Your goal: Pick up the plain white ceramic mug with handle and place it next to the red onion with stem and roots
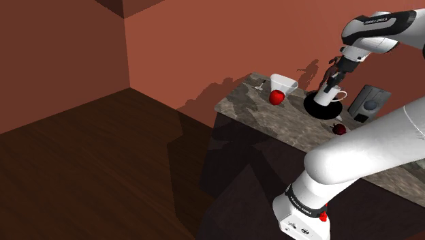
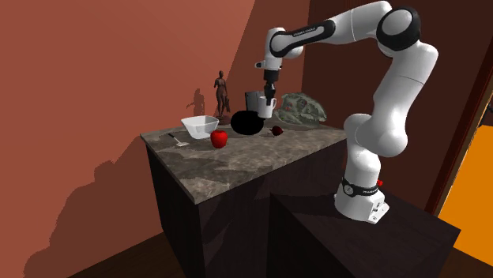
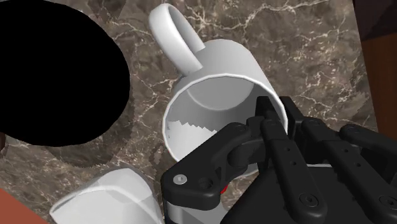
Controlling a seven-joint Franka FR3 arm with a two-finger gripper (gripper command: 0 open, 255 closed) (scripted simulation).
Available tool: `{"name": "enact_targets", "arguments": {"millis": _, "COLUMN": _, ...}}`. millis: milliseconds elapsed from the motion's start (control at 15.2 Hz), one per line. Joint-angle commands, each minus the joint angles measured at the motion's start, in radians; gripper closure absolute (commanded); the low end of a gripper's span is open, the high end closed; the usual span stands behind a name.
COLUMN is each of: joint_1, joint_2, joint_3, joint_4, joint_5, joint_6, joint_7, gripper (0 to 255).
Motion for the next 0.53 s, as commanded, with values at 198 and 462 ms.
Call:
{"name": "enact_targets", "arguments": {"millis": 198, "joint_1": -0.051, "joint_2": -0.047, "joint_3": -0.068, "joint_4": -0.004, "joint_5": -0.045, "joint_6": -0.021, "joint_7": -0.103, "gripper": 255}}
{"name": "enact_targets", "arguments": {"millis": 462, "joint_1": -0.082, "joint_2": -0.063, "joint_3": -0.130, "joint_4": 0.011, "joint_5": -0.070, "joint_6": -0.036, "joint_7": -0.190, "gripper": 255}}
